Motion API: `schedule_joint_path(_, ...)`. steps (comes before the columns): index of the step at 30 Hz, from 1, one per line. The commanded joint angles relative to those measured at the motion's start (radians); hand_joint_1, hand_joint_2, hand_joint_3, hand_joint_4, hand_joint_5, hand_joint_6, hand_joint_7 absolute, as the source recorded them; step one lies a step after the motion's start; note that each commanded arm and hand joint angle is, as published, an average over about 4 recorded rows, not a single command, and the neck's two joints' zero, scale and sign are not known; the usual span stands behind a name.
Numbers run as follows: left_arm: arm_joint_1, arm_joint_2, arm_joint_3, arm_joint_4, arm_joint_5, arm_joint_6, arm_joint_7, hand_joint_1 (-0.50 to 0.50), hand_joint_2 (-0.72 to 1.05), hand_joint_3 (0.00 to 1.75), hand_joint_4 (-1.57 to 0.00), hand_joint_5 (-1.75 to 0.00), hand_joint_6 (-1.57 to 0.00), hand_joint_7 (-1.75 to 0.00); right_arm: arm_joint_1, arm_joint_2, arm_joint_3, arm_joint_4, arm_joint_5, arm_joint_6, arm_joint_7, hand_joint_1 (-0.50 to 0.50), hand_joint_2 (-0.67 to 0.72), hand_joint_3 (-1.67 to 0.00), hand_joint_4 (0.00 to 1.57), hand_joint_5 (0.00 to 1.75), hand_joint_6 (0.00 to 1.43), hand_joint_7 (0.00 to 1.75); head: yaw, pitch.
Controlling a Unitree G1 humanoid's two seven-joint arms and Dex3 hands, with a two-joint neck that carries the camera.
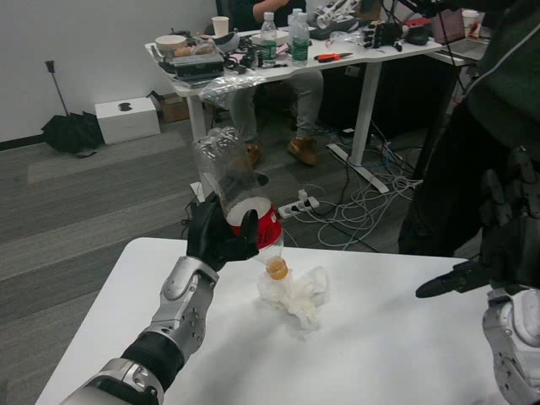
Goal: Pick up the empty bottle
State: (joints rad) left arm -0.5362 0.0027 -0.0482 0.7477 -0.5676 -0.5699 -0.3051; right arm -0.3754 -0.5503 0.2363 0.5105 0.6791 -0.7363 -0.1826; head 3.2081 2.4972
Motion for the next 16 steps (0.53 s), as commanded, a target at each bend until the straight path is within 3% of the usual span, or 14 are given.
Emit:
schedule_joint_path(1, -0.011, 0.002, 0.001, 0.017, -0.015, -0.008, 0.008, -0.50, 0.36, 1.66, -1.53, -1.75, -1.02, -1.40, -0.006, 0.006, -0.008, -0.021, -0.011, 0.013, 0.008, -0.46, 0.52, 0.00, 0.03, 0.00, 0.00, 0.00, 0.000, 0.000)
schedule_joint_path(16, 0.007, 0.015, 0.008, 0.031, -0.028, -0.008, 0.009, -0.50, 0.34, 1.66, -1.53, -1.75, -1.02, -1.40, -0.007, 0.018, -0.014, -0.096, -0.073, 0.030, 0.018, -0.46, 0.41, 0.00, 0.03, 0.00, 0.00, 0.00, 0.000, 0.000)
